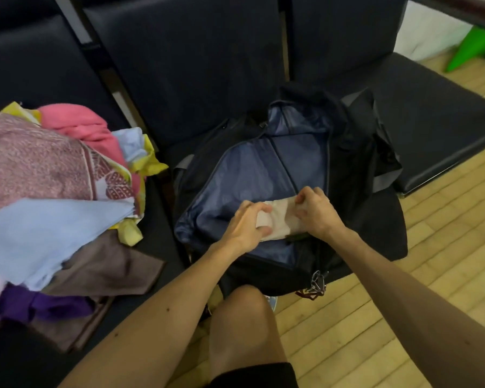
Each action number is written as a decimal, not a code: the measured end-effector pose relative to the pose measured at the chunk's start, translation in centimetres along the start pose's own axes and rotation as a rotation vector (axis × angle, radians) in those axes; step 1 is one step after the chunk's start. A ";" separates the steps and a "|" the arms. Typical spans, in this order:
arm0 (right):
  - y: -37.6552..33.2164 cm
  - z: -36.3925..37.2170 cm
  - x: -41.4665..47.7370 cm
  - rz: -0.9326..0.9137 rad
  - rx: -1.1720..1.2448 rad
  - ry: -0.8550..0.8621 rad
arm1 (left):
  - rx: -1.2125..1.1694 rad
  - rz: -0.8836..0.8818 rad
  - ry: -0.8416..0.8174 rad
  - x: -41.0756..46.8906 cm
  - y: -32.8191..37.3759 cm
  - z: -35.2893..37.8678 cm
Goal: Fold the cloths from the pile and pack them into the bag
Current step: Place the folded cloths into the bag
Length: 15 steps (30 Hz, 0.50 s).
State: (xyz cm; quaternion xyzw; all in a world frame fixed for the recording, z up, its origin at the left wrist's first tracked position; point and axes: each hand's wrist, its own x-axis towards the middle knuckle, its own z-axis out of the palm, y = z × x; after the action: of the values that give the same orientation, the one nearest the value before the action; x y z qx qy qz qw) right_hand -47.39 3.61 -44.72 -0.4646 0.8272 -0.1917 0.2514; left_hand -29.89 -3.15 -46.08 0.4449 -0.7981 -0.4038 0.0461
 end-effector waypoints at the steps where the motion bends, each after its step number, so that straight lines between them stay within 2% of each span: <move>1: 0.2 0.3 0.1 0.006 -0.033 -0.019 | 0.020 0.002 -0.017 0.2 -0.3 0.5; 8: 0.7 1.1 0.0 -0.067 -0.279 -0.063 | 0.152 0.038 0.036 0.3 -1.4 2.7; 15: 0.0 0.6 -1.5 -0.099 -0.273 -0.019 | 0.220 0.069 0.061 -1.2 -1.2 1.2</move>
State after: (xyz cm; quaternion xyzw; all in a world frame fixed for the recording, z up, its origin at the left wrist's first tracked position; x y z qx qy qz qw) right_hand -46.34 4.88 -44.82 -0.5365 0.8192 -0.0850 0.1840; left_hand -28.87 -1.90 -47.36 0.4318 -0.8506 -0.2980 0.0352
